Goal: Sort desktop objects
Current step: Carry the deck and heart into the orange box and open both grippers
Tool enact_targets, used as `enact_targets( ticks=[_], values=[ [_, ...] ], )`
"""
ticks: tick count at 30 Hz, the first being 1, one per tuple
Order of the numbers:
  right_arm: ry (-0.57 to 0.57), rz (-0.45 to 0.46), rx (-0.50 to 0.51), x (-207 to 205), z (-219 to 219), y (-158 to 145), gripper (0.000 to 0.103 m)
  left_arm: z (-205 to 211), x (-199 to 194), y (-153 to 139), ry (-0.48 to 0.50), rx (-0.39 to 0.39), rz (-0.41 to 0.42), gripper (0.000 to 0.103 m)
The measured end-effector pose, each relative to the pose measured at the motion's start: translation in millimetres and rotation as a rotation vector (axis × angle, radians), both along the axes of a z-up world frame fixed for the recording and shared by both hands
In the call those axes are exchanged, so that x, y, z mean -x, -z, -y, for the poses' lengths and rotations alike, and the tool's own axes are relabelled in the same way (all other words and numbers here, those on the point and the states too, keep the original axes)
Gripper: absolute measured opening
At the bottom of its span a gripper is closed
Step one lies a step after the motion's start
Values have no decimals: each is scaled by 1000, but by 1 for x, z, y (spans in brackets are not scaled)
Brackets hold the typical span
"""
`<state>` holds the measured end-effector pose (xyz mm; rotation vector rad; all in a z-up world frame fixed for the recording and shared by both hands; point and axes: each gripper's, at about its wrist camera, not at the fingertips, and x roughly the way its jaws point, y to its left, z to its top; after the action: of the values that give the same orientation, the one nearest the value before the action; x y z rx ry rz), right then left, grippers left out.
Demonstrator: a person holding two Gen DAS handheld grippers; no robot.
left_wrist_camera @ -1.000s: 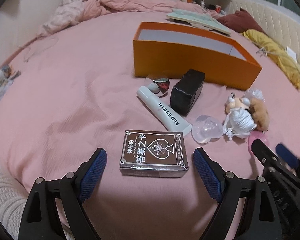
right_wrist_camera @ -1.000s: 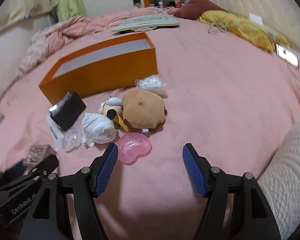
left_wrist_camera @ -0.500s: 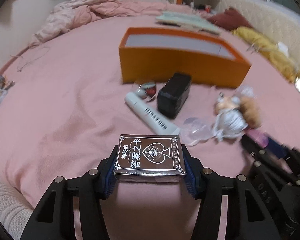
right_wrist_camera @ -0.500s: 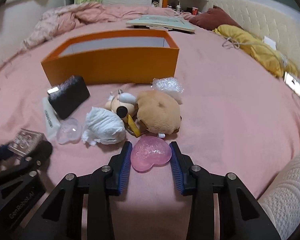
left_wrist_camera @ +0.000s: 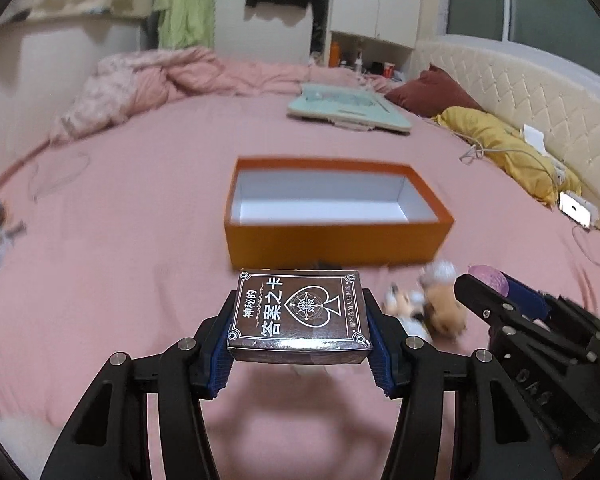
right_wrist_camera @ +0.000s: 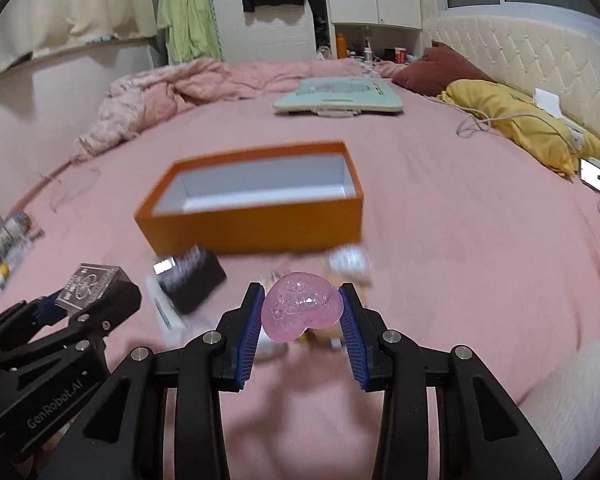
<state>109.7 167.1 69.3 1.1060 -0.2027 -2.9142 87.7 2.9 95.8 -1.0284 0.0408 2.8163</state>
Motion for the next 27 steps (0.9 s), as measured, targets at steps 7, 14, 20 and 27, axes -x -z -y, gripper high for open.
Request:
enact_targets(
  ticks=[7,14,20,27],
  values=[
    [-78,-44,6,65,-13,-35,40,9,80,-18,11,-49,0,55],
    [-96,-40,-82,137,-14,-24,40,-4,134,-6,65,-55,-25,55],
    [-74,16,-72,148,-20,4,40,-5,143,18,52,-69,37,55],
    [-41,73,-35,147,-32,20,40,-9,142,27,46,-68,69,55]
  ],
)
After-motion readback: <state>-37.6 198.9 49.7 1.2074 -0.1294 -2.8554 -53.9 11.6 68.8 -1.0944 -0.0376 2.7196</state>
